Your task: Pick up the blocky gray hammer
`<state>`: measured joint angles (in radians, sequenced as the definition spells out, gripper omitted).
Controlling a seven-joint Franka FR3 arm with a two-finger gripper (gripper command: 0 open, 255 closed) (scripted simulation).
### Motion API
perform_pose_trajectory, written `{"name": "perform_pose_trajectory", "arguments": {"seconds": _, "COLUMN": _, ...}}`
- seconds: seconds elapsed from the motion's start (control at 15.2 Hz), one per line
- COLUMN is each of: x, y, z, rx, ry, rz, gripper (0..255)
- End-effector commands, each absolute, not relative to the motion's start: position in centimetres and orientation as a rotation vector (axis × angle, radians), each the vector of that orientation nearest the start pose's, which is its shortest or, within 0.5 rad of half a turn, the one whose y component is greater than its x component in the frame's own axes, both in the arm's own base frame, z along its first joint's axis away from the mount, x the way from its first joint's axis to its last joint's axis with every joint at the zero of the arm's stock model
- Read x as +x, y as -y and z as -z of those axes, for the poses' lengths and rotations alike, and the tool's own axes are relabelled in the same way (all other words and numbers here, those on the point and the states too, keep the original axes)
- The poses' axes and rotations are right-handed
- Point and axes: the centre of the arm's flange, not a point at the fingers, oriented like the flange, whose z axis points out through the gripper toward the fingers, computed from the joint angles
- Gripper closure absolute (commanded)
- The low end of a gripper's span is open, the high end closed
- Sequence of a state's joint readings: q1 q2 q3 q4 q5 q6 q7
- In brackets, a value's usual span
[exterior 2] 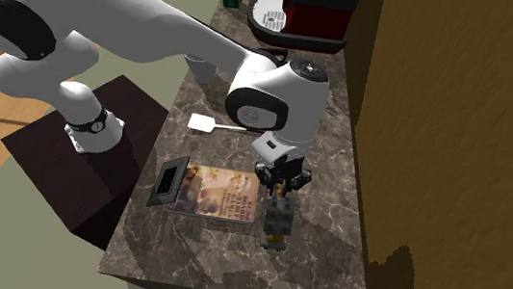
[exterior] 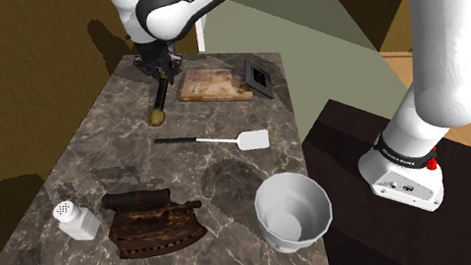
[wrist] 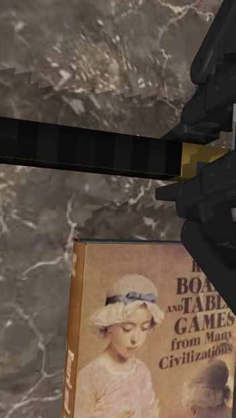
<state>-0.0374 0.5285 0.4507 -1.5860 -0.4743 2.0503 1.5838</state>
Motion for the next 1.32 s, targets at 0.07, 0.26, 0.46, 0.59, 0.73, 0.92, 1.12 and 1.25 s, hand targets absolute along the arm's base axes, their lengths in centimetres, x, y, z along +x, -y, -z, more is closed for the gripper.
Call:
{"name": "perform_pose_trajectory", "arguments": {"seconds": 0.07, "x": 65.2, "y": -21.2, "z": -35.3, "rx": -2.84, "ry": -1.556, "rz": 0.269, "gripper": 255}}
{"name": "perform_pose_trajectory", "arguments": {"seconds": 0.26, "x": 65.3, "y": -21.3, "z": -36.3, "rx": -2.84, "ry": -1.556, "rz": 0.269, "gripper": 255}}
{"name": "perform_pose_trajectory", "arguments": {"seconds": 0.46, "x": 65.3, "y": -21.3, "z": -37.9, "rx": -2.84, "ry": -1.556, "rz": 0.269, "gripper": 255}}
{"name": "perform_pose_trajectory", "arguments": {"seconds": 0.59, "x": 65.3, "y": -21.3, "z": -39.0, "rx": -2.84, "ry": -1.556, "rz": 0.269, "gripper": 255}}
{"name": "perform_pose_trajectory", "arguments": {"seconds": 0.73, "x": 65.3, "y": -21.3, "z": -40.0, "rx": -2.84, "ry": -1.556, "rz": 0.269, "gripper": 255}}
{"name": "perform_pose_trajectory", "arguments": {"seconds": 0.92, "x": 65.3, "y": -21.3, "z": -41.6, "rx": -2.84, "ry": -1.556, "rz": 0.269, "gripper": 255}}
{"name": "perform_pose_trajectory", "arguments": {"seconds": 1.12, "x": 65.3, "y": -21.3, "z": -43.2, "rx": -2.84, "ry": -1.556, "rz": 0.269, "gripper": 255}}
{"name": "perform_pose_trajectory", "arguments": {"seconds": 1.25, "x": 65.3, "y": -21.3, "z": -43.3, "rx": -2.84, "ry": -1.556, "rz": 0.269, "gripper": 255}}
